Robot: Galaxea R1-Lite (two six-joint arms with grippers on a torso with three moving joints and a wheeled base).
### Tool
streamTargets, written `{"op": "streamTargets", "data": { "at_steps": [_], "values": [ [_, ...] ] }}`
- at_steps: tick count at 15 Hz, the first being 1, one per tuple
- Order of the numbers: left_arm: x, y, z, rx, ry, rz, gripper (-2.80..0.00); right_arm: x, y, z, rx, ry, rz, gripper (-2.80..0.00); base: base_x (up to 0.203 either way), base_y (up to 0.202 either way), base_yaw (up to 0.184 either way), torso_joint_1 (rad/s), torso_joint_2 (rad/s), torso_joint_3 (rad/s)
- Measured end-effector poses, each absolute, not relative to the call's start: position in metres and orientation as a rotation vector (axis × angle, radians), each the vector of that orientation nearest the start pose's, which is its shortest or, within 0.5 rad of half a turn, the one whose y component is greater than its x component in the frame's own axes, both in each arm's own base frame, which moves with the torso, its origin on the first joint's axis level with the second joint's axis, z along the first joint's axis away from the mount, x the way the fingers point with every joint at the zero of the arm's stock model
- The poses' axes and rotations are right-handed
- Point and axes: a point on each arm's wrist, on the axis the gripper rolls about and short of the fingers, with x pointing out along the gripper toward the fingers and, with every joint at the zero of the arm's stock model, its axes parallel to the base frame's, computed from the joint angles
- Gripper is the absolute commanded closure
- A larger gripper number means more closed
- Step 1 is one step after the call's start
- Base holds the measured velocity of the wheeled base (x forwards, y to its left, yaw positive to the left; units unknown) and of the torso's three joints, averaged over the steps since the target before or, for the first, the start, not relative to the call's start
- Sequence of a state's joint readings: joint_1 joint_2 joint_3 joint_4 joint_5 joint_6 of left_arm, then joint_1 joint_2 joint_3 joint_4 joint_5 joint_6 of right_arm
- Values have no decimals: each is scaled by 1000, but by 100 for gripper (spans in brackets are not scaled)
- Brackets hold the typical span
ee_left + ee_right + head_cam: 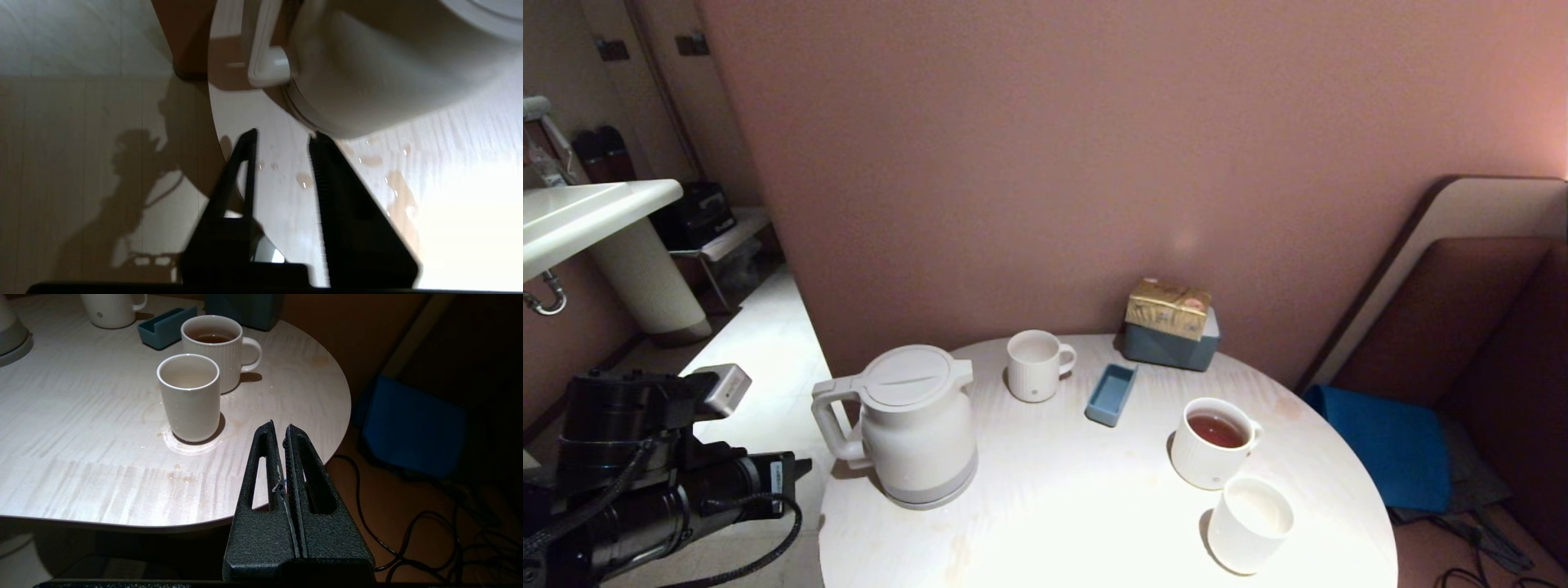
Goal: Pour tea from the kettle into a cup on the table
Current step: Pick up the kettle
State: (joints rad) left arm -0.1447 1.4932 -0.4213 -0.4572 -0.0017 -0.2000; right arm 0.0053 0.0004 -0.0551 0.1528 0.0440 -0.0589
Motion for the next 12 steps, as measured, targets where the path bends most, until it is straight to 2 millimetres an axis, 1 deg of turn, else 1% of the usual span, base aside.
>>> {"op": "streamTargets", "data": {
  "at_steps": [2,7,12],
  "values": [
    [219,-33,120,-142,579,-66,-280,-28,1,75,-57,97,52,0,0,0,0,0,0,0],
    [226,-36,108,-121,606,-33,-280,-28,1,75,-57,97,52,0,0,0,0,0,0,0],
    [244,-38,99,-116,533,2,-280,-28,1,75,-54,97,52,0,0,0,0,0,0,0]
  ]
}}
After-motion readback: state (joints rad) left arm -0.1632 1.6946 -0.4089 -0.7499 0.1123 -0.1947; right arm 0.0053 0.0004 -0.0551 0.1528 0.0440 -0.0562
